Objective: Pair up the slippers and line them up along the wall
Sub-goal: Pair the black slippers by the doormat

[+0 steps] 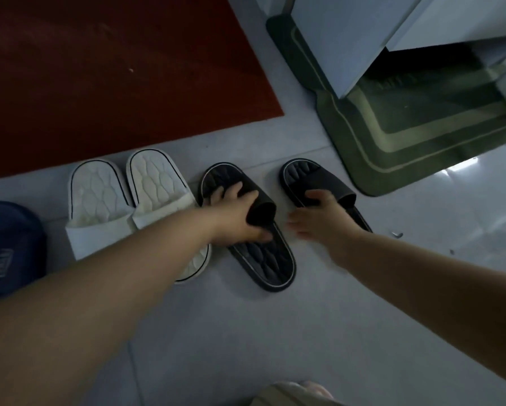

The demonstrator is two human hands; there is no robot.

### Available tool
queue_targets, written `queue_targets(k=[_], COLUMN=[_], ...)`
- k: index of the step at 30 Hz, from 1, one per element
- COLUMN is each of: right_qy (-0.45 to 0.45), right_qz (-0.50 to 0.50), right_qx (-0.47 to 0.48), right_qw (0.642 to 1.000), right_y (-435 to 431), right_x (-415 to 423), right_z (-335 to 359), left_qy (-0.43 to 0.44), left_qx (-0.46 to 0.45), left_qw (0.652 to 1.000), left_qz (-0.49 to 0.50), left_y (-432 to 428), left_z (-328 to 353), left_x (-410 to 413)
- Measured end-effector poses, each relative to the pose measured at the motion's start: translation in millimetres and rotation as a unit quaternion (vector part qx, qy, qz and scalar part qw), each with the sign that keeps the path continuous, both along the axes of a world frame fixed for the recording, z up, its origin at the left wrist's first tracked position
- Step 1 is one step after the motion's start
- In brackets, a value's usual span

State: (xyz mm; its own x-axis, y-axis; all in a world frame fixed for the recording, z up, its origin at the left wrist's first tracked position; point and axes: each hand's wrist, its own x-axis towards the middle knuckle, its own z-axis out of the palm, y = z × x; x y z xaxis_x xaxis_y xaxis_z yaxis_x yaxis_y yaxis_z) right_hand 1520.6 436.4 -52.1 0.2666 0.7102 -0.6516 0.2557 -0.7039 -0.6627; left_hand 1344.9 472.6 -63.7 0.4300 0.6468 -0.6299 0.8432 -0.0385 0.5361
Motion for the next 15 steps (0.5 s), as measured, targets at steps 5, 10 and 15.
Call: queue_targets(k=[5, 10, 15], right_qy=[-0.258, -0.196, -0.029], right_qz=[0.038, 0.052, -0.026], right_qx=[0.057, 0.09, 0.118], right_qw=[0.964, 0.975, 0.992], right_y=[-5, 10, 54], right_x=[59, 63, 58], right_z=[-20, -34, -32], left_qy=[-0.027, -0.094, -0.111], left_qx=[0.035, 0.096, 0.064], left_qw=[0.996, 0.984, 0.95], left_qz=[0.081, 0.116, 0.284], left_y=[-18, -6, 1], left_z=[-21, -32, -35], left_x=[11, 22, 43])
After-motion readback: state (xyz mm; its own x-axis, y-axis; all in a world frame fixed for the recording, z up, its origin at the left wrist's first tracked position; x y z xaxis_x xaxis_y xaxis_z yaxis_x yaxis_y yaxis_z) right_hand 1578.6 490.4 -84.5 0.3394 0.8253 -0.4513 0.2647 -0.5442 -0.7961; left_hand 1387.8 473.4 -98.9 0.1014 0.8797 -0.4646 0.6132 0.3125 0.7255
